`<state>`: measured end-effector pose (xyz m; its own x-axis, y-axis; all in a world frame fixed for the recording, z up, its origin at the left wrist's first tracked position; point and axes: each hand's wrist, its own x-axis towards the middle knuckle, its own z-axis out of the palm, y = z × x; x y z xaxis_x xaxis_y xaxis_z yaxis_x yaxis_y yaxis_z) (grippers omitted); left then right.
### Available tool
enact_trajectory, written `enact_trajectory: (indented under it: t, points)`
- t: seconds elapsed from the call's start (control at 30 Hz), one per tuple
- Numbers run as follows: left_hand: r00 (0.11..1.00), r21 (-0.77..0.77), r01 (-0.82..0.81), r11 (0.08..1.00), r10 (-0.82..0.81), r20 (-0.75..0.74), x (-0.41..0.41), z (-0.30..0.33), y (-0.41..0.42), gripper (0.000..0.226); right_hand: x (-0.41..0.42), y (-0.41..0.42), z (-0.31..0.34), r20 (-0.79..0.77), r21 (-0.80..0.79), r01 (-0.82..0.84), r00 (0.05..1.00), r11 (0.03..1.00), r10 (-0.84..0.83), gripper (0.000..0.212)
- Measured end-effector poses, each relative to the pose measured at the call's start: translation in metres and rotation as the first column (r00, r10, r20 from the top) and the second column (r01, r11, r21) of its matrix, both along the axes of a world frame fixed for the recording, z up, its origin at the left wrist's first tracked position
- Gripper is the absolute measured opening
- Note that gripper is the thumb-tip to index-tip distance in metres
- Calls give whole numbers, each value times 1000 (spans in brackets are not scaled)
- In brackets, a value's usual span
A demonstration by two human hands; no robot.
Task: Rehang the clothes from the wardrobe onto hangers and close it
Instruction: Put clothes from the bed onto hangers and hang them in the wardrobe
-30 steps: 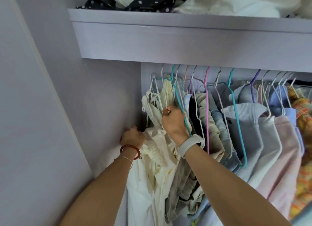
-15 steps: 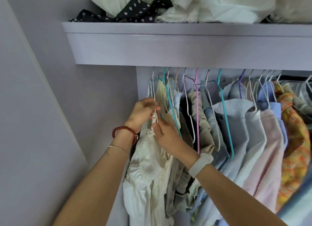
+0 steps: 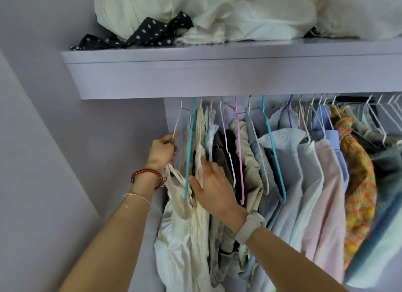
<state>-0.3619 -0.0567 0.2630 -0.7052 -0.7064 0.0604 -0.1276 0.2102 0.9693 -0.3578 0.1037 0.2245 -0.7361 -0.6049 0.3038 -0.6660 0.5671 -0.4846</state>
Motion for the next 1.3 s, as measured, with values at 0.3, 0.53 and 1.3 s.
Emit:
enact_trajectory:
  t: [0.3, 0.53, 1.3]
  points:
    - [993, 10, 116, 993, -116, -10, 6, 2, 12, 19, -11, -20, 10, 37, 1, -111, 993, 994, 111, 52]
    - [988, -228, 151, 962, -142, 56, -16, 2, 35, 30, -1, 11, 7, -66, -234, -31, 998, 972, 16, 45]
    - [997, -137, 61, 989, -54, 53, 5, 10, 16, 34, -6, -25, 13, 64, -11, -194, 979, 981, 194, 29]
